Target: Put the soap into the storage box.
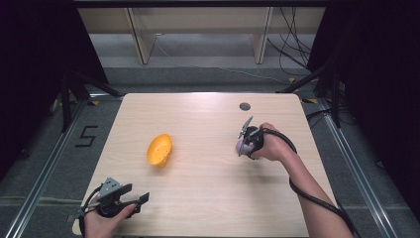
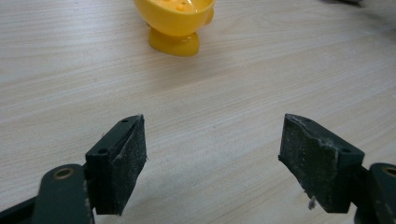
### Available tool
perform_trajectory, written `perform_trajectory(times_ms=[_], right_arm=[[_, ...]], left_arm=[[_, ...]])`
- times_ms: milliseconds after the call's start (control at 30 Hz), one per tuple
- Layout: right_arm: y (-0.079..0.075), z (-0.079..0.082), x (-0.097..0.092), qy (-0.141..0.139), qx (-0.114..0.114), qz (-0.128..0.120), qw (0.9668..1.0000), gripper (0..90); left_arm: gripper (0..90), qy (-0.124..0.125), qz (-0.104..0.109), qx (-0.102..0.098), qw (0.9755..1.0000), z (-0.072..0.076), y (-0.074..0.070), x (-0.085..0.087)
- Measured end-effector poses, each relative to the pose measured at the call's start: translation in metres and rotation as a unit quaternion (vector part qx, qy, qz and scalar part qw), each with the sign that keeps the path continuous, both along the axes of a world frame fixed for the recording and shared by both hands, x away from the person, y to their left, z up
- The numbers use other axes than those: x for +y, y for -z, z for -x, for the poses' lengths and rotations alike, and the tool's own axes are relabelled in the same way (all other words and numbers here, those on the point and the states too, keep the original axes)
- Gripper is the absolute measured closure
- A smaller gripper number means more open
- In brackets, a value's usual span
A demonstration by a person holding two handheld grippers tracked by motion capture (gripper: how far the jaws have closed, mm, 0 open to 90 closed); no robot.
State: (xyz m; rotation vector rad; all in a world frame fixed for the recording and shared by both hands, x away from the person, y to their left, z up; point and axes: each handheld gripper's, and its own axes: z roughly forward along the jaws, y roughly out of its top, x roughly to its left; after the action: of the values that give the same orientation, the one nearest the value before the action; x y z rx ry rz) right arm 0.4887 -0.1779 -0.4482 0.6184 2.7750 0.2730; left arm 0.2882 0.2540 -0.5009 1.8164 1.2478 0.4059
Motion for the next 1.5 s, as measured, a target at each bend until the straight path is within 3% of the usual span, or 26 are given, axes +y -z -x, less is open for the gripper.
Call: perform_trajectory(times_ms=[67, 100, 200, 400, 600, 667, 700, 733, 767, 800, 967, 1000, 1100, 1167, 1433, 1500], right_arm=[[0.003, -0.005, 0.000, -0.010, 0.002, 0.006, 0.9999, 40.5], [0.003, -0.004, 0.002, 0.003, 0.004, 0.010, 0.9999, 40.5], [0.004, -0.007, 0.002, 0.002, 0.004, 0.016, 0.9999, 40.2], [0.008, -0.014, 0.002, -0.013, 0.006, 0.018, 0.9997, 40.1], [0.013, -0.018, 0.006, -0.004, 0.019, 0.030, 0.9994, 40.2], [0.015, -0.021, 0.006, -0.017, 0.015, 0.035, 0.9991, 40.2], [0.015, -0.019, 0.007, 0.001, 0.018, 0.036, 0.9992, 40.2], [0.015, -0.019, 0.007, 0.001, 0.018, 0.036, 0.9992, 40.2], [0.017, -0.022, 0.006, -0.016, 0.023, 0.029, 0.9992, 40.2], [0.017, -0.022, 0.006, -0.012, 0.022, 0.040, 0.9989, 40.2], [0.019, -0.024, 0.006, -0.004, 0.032, 0.039, 0.9987, 40.7], [0.021, -0.026, 0.006, -0.016, 0.029, 0.031, 0.9990, 40.8], [0.022, -0.029, 0.004, -0.024, 0.034, 0.037, 0.9984, 41.0], [0.022, -0.028, 0.005, -0.014, 0.036, 0.040, 0.9984, 41.2], [0.024, -0.034, 0.004, -0.029, 0.046, 0.039, 0.9977, 43.0], [0.024, -0.034, 0.005, -0.024, 0.051, 0.039, 0.9977, 43.6]], left_arm=[[22.6, -0.001, 0.000, 0.001, 1.0000, 0.000, 0.000, -0.001], [22.7, 0.000, 0.001, 0.001, 1.0000, 0.000, 0.000, -0.001], [22.7, 0.000, 0.002, 0.000, 1.0000, 0.000, 0.000, -0.001], [22.6, 0.002, 0.002, -0.001, 1.0000, 0.000, 0.000, 0.000], [22.7, 0.001, 0.004, 0.002, 1.0000, 0.001, 0.000, 0.000], [22.7, 0.001, 0.004, 0.000, 1.0000, 0.001, 0.000, 0.000], [22.7, -0.001, 0.005, -0.001, 1.0000, 0.001, 0.000, 0.000], [22.8, -0.001, 0.005, -0.001, 1.0000, 0.001, 0.000, 0.000], [22.8, -0.001, 0.004, -0.001, 1.0000, 0.001, 0.000, 0.000], [22.8, -0.002, 0.004, -0.001, 1.0000, 0.001, 0.000, 0.000], [22.8, -0.001, 0.005, -0.001, 1.0000, 0.002, 0.000, 0.000], [22.8, 0.000, 0.005, -0.001, 1.0000, 0.001, 0.000, 0.001], [22.8, -0.001, 0.005, 0.001, 1.0000, 0.002, 0.000, 0.001], [22.8, -0.001, 0.005, 0.000, 1.0000, 0.002, 0.000, 0.001], [22.9, -0.002, -0.005, 0.004, 1.0000, 0.002, -0.001, 0.001], [23.2, -0.001, 0.006, 0.002, 1.0000, 0.001, 0.000, 0.001]])
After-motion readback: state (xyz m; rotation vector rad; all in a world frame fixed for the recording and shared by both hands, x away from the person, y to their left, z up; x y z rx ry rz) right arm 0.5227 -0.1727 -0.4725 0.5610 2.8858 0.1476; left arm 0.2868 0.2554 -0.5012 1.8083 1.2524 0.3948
